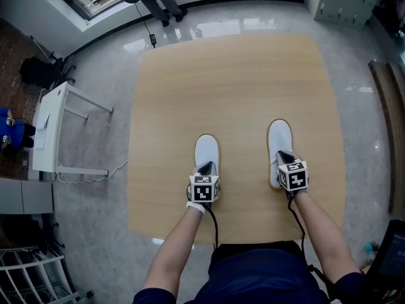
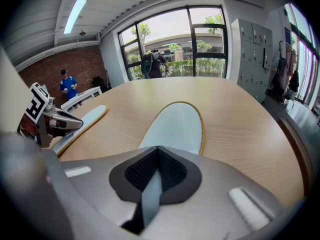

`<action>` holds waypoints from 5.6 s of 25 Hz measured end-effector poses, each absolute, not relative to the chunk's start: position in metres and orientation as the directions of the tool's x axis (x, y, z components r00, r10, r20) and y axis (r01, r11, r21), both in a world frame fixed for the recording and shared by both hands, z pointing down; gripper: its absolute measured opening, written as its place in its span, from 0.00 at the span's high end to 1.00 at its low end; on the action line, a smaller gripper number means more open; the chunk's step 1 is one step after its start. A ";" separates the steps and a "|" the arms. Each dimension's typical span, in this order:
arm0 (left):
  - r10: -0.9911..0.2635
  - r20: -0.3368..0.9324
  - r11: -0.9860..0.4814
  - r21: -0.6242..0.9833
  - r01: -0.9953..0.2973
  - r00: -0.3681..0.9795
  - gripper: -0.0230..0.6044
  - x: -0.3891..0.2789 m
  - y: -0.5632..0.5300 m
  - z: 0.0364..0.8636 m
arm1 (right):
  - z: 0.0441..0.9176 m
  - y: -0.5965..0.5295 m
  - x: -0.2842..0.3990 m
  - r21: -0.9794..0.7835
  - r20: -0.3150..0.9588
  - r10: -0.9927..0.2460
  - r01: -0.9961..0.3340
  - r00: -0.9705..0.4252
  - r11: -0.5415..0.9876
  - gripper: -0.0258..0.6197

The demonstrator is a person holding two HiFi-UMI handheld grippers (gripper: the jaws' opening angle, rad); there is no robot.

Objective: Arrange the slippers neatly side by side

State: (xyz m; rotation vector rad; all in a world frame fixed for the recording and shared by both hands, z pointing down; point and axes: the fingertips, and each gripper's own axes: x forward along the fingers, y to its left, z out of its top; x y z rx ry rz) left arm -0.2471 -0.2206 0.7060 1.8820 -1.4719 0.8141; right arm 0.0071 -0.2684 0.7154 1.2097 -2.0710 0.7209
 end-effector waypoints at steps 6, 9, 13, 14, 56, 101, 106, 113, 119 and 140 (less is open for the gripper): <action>-0.589 0.780 -0.239 0.080 -0.968 0.210 0.96 -0.227 -0.208 0.715 | 0.719 -0.250 -0.001 -0.149 0.751 -0.541 -0.894 -0.380 0.422 0.94; -0.585 0.780 -0.247 0.088 -0.965 0.221 0.96 -0.219 -0.199 0.711 | 0.714 -0.236 -0.006 -0.161 0.760 -0.526 -0.895 -0.382 0.417 0.94; -0.576 0.779 -0.251 0.118 -0.961 0.246 0.96 -0.206 -0.183 0.712 | 0.713 -0.216 -0.014 -0.198 0.765 -0.504 -0.891 -0.401 0.409 0.94; -0.575 0.779 -0.254 0.121 -0.960 0.250 0.96 -0.202 -0.180 0.714 | 0.714 -0.212 -0.016 -0.209 0.764 -0.500 -0.890 -0.407 0.406 0.94; -0.570 0.766 -0.182 0.235 -0.955 0.297 0.96 -0.156 -0.141 0.701 | 0.718 -0.140 -0.065 -0.389 0.749 -0.452 -0.873 -0.485 0.294 0.94; -0.652 0.646 -0.237 0.322 -0.917 0.396 0.96 -0.179 -0.112 0.610 | 0.621 -0.117 -0.065 -0.520 0.549 -0.464 -0.719 -0.695 0.462 0.94; -0.628 0.657 -0.245 0.340 -0.908 0.416 0.96 -0.172 -0.088 0.601 | 0.595 -0.124 -0.043 -0.487 0.534 -0.513 -0.741 -0.672 0.463 0.94; -0.633 0.610 -0.300 0.373 -0.878 0.476 0.96 -0.135 -0.086 0.573 | 0.562 -0.122 -0.043 -0.466 0.490 -0.537 -0.727 -0.687 0.504 0.94; -0.628 0.575 -0.377 0.364 -0.851 0.524 0.96 -0.108 -0.085 0.548 | 0.544 -0.114 -0.063 -0.418 0.439 -0.543 -0.698 -0.716 0.582 0.94; -0.614 0.574 -0.413 0.352 -0.840 0.542 0.96 -0.079 -0.080 0.545 | 0.513 -0.116 -0.046 -0.289 0.348 -0.611 -0.702 -0.711 0.651 0.94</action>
